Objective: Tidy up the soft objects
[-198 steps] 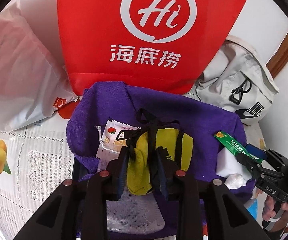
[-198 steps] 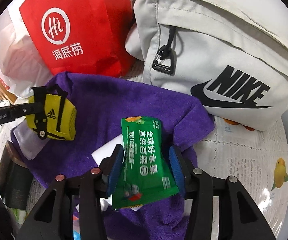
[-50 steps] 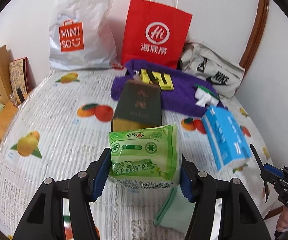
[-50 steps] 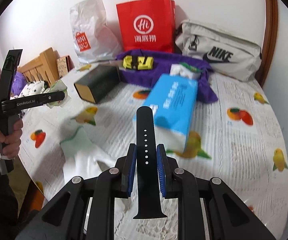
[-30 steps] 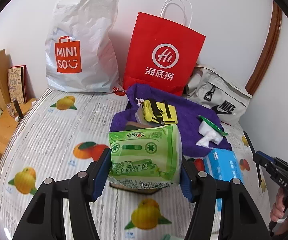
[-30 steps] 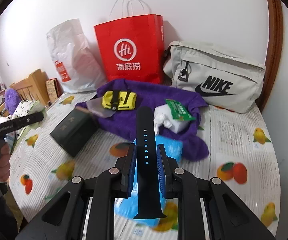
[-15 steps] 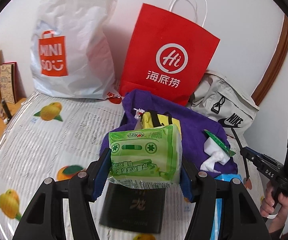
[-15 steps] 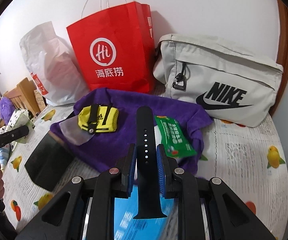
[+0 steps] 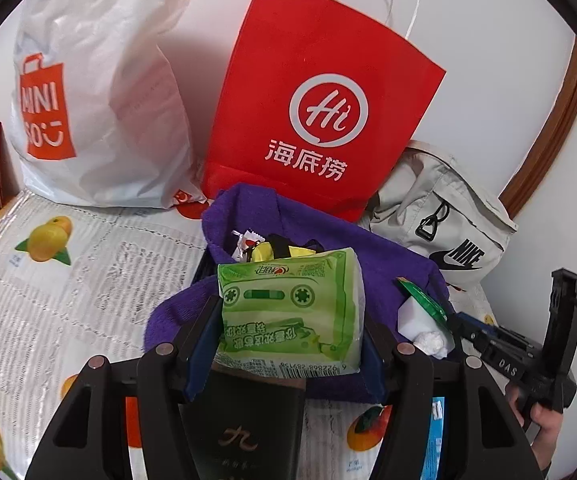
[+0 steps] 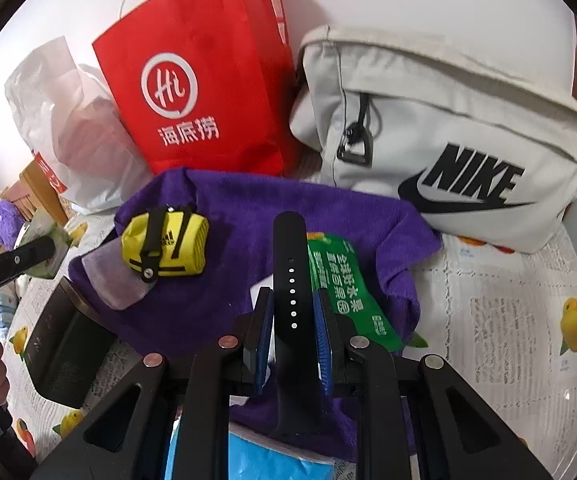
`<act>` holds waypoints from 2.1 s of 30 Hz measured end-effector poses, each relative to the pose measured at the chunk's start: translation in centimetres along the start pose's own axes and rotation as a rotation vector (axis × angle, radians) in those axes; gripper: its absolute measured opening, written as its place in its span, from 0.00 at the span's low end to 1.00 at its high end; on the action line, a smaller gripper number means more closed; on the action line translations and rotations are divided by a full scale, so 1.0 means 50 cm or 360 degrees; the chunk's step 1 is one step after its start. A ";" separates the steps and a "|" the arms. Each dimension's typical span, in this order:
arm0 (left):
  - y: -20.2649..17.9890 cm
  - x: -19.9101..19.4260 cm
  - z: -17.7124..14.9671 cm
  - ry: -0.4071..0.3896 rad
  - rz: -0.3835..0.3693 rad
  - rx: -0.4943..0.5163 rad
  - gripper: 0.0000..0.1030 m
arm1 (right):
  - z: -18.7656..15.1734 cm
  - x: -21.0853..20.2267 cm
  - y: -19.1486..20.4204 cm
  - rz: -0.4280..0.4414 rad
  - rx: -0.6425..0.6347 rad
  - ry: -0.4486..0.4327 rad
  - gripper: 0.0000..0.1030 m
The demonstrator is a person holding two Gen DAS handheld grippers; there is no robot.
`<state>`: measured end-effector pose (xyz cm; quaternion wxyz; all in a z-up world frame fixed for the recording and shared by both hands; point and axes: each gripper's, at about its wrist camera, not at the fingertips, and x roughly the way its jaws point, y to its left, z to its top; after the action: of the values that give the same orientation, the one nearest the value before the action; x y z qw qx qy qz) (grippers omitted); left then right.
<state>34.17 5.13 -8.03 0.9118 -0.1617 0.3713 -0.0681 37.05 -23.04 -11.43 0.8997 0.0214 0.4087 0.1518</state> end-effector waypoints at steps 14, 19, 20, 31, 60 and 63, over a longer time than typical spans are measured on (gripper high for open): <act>-0.050 0.080 0.016 0.0132 0.0079 0.0093 0.57 | -0.005 0.015 -0.010 -0.0005 -0.0007 0.0043 0.38; -0.066 0.105 0.014 0.0197 0.0084 0.0109 0.57 | -0.003 -0.002 -0.012 0.0004 -0.0007 0.0024 0.38; -0.068 0.109 0.014 0.0204 0.0084 0.0109 0.57 | -0.002 -0.007 -0.011 0.0000 -0.0013 0.0019 0.38; -0.097 0.168 0.019 0.0314 0.0155 0.0150 0.59 | 0.003 -0.050 0.003 0.0002 -0.0055 -0.0047 0.45; -0.125 -0.039 -0.024 0.0047 0.0192 0.0212 0.87 | -0.085 -0.179 0.074 0.0006 -0.0065 -0.0073 0.45; -0.127 -0.091 -0.045 -0.0027 0.0172 0.0224 0.87 | -0.112 -0.210 0.090 0.0017 -0.0057 -0.0078 0.45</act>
<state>29.33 -0.27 -4.38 0.9263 -0.0774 0.3661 -0.0435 25.23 -22.27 -6.80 0.9088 0.0112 0.3838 0.1632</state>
